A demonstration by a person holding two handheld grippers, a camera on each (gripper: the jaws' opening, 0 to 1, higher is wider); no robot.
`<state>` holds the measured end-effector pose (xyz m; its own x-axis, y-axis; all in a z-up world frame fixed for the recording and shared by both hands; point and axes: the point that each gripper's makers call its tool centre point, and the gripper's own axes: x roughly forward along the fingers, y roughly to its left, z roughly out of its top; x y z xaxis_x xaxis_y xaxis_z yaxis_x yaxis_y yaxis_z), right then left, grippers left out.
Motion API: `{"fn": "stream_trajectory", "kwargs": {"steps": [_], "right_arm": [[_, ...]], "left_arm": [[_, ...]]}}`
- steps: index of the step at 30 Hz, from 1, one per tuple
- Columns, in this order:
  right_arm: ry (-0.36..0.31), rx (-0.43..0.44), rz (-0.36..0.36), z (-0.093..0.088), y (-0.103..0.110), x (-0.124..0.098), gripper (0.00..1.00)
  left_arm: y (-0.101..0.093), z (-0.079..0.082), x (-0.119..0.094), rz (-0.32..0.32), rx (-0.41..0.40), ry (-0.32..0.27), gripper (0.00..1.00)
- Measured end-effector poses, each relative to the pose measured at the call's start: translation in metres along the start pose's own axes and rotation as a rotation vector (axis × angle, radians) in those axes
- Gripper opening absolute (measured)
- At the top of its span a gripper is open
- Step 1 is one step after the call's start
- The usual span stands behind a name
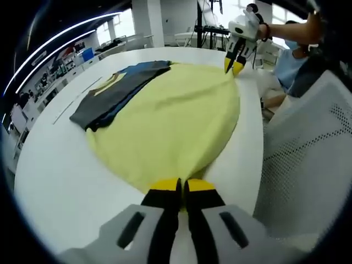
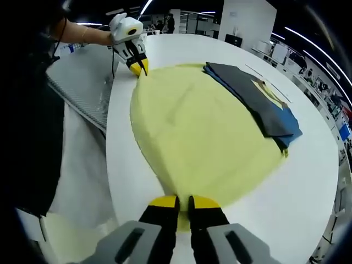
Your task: Fold the garment on the visible template until the final outline fits inside the template.
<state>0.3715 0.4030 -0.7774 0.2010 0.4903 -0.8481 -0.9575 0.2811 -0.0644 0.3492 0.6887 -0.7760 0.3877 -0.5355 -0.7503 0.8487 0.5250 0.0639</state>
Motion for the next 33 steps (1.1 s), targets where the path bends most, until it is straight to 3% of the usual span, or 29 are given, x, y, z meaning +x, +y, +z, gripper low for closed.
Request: {"fn": "stream_trajectory", "kwargs": {"steps": [11, 33], "right_arm": [[-0.03, 0.039, 0.029, 0.004, 0.009, -0.004, 0.0], [-0.047, 0.099, 0.082, -0.001, 0.047, -0.017, 0.0]], "left_arm": [[0.001, -0.005, -0.012, 0.014, 0.007, 0.003, 0.0], [-0.035, -0.016, -0.032, -0.043, -0.026, 0.019, 0.0]]}}
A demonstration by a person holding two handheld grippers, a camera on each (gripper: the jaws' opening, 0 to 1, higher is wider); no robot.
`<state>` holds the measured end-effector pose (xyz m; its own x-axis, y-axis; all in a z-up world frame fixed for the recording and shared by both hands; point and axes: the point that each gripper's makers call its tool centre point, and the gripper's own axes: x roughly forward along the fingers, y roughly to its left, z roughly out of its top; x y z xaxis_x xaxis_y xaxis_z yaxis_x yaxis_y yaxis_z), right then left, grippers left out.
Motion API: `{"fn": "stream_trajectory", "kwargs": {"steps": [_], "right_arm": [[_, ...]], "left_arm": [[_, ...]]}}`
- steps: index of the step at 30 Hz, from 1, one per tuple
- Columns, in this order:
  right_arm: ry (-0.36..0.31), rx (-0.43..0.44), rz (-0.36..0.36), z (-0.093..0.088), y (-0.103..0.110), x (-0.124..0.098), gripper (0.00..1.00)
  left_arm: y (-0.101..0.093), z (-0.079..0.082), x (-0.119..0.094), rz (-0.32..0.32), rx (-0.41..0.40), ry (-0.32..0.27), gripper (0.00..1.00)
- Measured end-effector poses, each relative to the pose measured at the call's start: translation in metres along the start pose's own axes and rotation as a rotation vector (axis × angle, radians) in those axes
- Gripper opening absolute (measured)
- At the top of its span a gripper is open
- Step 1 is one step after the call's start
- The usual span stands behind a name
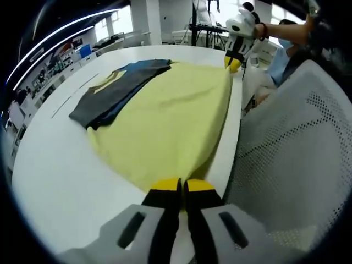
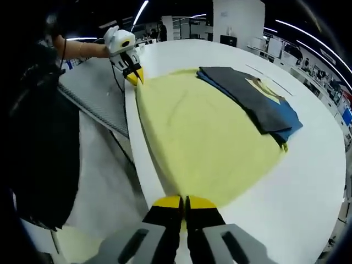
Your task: Fold the garment on the visible template until the final outline fits inside the template.
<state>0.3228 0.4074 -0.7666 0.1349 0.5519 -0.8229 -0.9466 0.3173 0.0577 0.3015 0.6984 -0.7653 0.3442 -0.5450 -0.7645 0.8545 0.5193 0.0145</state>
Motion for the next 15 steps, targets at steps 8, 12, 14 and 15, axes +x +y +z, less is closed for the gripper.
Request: {"fn": "stream_trajectory", "kwargs": {"steps": [8, 12, 14, 15], "right_arm": [[-0.001, 0.023, 0.012, -0.006, 0.012, -0.003, 0.0], [-0.002, 0.032, 0.014, -0.007, 0.015, -0.004, 0.0], [-0.002, 0.035, 0.02, -0.008, 0.017, -0.005, 0.0], [-0.002, 0.036, 0.023, -0.008, 0.019, -0.005, 0.0]], "left_arm": [[-0.013, -0.005, -0.002, -0.018, -0.018, 0.013, 0.0], [-0.017, -0.006, -0.004, -0.022, -0.024, 0.009, 0.0], [-0.019, -0.007, -0.004, -0.026, -0.037, 0.009, 0.0], [-0.02, -0.007, -0.005, -0.027, -0.042, 0.009, 0.0]]}}
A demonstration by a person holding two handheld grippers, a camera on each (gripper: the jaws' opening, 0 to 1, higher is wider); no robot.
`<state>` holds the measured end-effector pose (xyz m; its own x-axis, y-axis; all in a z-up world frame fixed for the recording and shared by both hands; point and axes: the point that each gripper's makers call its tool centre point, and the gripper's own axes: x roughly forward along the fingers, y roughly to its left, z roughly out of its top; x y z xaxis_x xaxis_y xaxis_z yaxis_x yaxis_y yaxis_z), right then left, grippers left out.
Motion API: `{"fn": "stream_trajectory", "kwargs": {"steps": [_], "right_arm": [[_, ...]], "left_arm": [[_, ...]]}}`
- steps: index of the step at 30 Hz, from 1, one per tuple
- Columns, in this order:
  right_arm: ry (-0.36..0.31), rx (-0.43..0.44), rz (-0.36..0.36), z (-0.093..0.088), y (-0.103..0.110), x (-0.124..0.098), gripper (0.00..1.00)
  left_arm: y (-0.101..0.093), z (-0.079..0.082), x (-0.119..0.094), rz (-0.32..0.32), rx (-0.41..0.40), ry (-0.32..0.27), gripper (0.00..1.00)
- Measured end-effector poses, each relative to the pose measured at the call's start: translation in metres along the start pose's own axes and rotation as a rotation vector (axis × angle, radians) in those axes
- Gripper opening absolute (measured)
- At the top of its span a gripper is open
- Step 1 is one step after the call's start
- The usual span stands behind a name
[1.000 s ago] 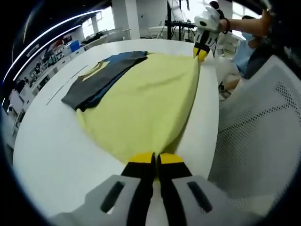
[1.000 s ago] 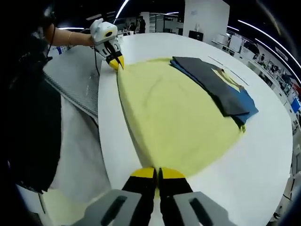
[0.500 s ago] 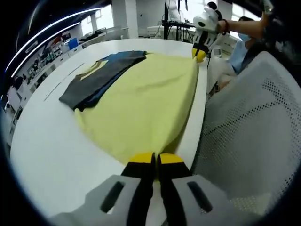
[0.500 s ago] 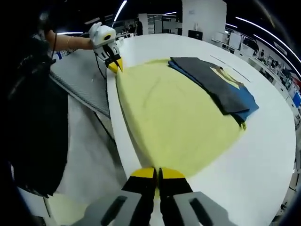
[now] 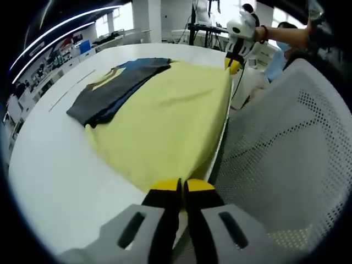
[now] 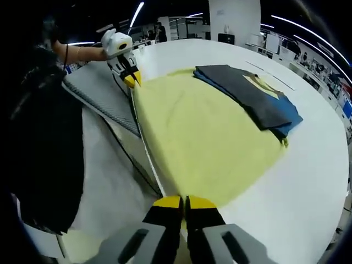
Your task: Fold the garment on the visible template until the final outline fits inside the template.
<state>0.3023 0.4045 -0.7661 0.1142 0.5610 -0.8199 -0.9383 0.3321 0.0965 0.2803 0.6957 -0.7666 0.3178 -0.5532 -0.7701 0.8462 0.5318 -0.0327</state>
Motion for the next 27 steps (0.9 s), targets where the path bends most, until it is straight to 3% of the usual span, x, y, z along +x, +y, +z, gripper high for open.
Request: {"fn": "stream_trajectory", "kwargs": {"steps": [15, 27], "right_arm": [[0.008, -0.023, 0.03, 0.0, 0.016, -0.008, 0.0], [-0.046, -0.065, -0.065, 0.018, -0.002, -0.022, 0.0]], "left_arm": [[-0.01, 0.0, -0.011, -0.013, -0.016, -0.008, 0.0], [-0.001, 0.016, -0.02, 0.049, -0.021, -0.035, 0.0]]}}
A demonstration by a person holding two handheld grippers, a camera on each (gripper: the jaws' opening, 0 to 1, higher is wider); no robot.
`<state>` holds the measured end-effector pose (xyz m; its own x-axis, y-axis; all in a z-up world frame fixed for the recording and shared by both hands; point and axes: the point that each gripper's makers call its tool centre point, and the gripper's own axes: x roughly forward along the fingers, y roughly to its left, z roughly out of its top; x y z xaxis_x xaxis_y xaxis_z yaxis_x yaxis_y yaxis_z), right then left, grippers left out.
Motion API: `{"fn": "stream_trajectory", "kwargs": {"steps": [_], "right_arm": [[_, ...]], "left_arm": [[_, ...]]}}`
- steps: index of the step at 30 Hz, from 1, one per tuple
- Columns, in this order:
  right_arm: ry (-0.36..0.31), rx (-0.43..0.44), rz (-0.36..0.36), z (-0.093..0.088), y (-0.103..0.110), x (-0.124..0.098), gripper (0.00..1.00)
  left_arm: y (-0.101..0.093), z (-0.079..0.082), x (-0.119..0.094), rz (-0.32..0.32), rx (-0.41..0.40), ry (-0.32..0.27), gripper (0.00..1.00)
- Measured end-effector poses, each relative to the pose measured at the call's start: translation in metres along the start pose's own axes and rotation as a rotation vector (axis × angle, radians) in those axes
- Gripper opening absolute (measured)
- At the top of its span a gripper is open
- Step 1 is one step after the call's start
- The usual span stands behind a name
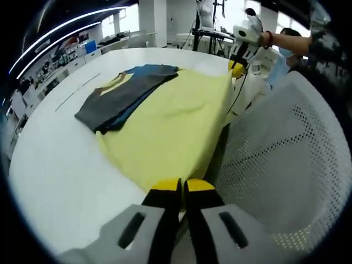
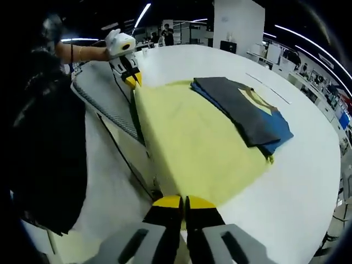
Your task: Fold the garment on the visible template until the final outline fits inside the template.
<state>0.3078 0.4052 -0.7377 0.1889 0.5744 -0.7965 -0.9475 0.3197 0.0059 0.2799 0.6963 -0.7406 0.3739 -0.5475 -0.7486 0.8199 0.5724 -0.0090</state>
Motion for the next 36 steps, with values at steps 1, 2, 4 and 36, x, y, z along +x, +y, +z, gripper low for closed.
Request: {"fn": "stream_trajectory", "kwargs": {"steps": [1, 2, 4, 36], "right_arm": [[-0.004, -0.003, -0.008, 0.001, -0.002, -0.001, 0.0], [-0.01, -0.007, -0.022, 0.004, -0.005, -0.001, 0.0], [-0.022, -0.013, -0.053, 0.007, -0.011, -0.003, 0.0], [-0.146, -0.073, -0.365, 0.08, -0.095, -0.036, 0.0]], "left_arm": [[0.002, 0.002, -0.001, 0.01, 0.003, -0.004, 0.0], [0.004, 0.005, -0.002, 0.021, 0.005, -0.006, 0.0], [0.007, 0.011, -0.005, 0.043, 0.008, -0.004, 0.0], [0.089, 0.093, -0.034, 0.333, 0.024, -0.184, 0.0]]}}
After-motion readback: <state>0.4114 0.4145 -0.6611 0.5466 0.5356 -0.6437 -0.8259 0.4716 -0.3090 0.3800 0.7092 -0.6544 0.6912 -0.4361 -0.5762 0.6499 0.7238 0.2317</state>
